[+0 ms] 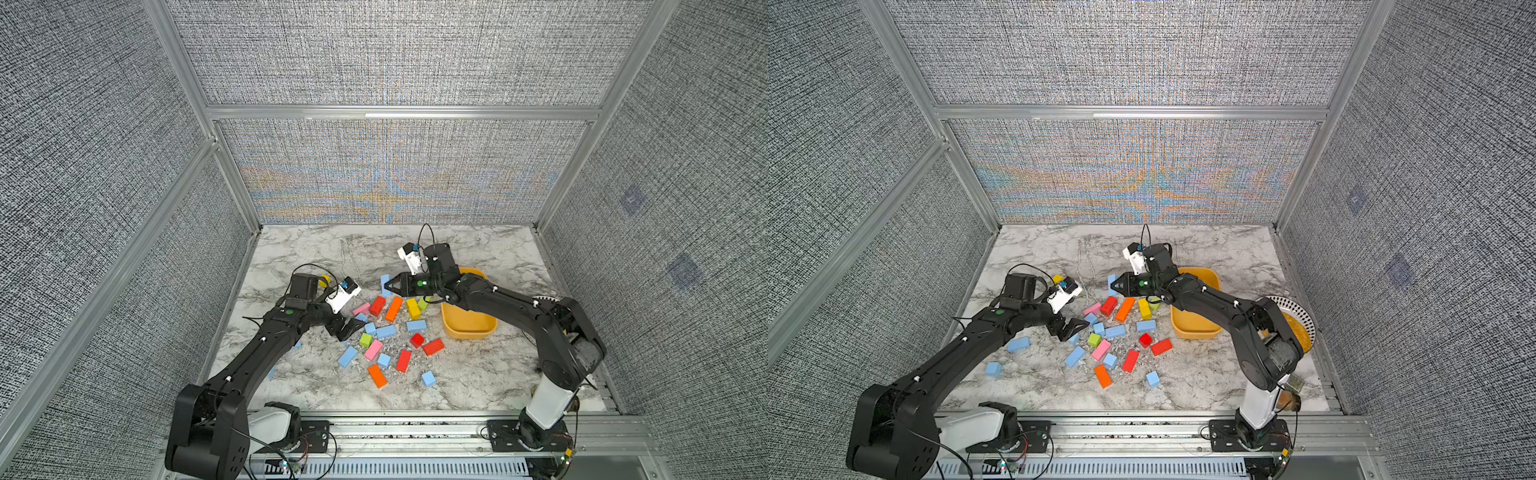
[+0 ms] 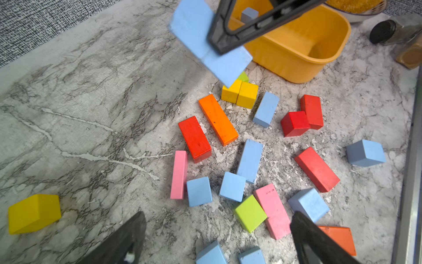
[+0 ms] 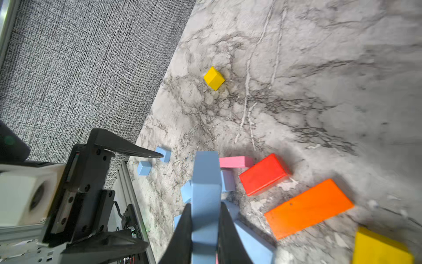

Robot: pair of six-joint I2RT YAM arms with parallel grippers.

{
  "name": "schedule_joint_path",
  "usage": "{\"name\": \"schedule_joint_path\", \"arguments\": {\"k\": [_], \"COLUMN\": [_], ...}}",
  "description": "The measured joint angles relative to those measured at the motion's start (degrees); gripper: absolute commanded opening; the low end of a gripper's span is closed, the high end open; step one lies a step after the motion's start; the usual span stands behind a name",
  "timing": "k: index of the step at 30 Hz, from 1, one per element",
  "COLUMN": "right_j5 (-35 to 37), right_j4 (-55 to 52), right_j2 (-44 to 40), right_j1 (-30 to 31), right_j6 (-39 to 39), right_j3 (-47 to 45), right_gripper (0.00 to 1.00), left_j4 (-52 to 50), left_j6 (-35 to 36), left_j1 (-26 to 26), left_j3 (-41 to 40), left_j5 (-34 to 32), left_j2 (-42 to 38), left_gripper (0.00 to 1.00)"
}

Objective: Pick out the blue building blocks
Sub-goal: Pick up the building block from the center of the board, then place the building block in the storage box.

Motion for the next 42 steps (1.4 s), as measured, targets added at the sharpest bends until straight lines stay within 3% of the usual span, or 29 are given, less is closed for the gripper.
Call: {"name": "schedule_joint_path", "arguments": {"k": [13, 27, 35, 42], "right_j5": [2.01, 3.26, 6.29, 10.29], "right_j4": [-3.67, -6.62, -8.50, -10.75], "right_j2": [-6.95, -13.77, -11.28, -8.96], "right_j1": [-8.24, -21.84, -22.34, -19.10], "right_j6": [-3.39, -7.30, -9.57, -12.04], "right_j3": [-4.57, -14.71, -15.41, -12.61], "right_gripper": [0.08, 0.09, 0.08, 0.09], "left_j4": [4.46, 7.06, 8.24, 9.62], "left_j6": [-5.29, -8.22, -12.79, -14.93], "left_j1": [1.01, 1.01, 1.01, 1.01], "left_j3": [-2.32, -2.64, -1.86, -2.08], "left_j5": [-2.38, -2.45, -2.34, -1.11], "left_j2": [-0.74, 0.02, 0.20, -0.59], "left_gripper": [1.00, 1.00, 1.00, 1.00]}}
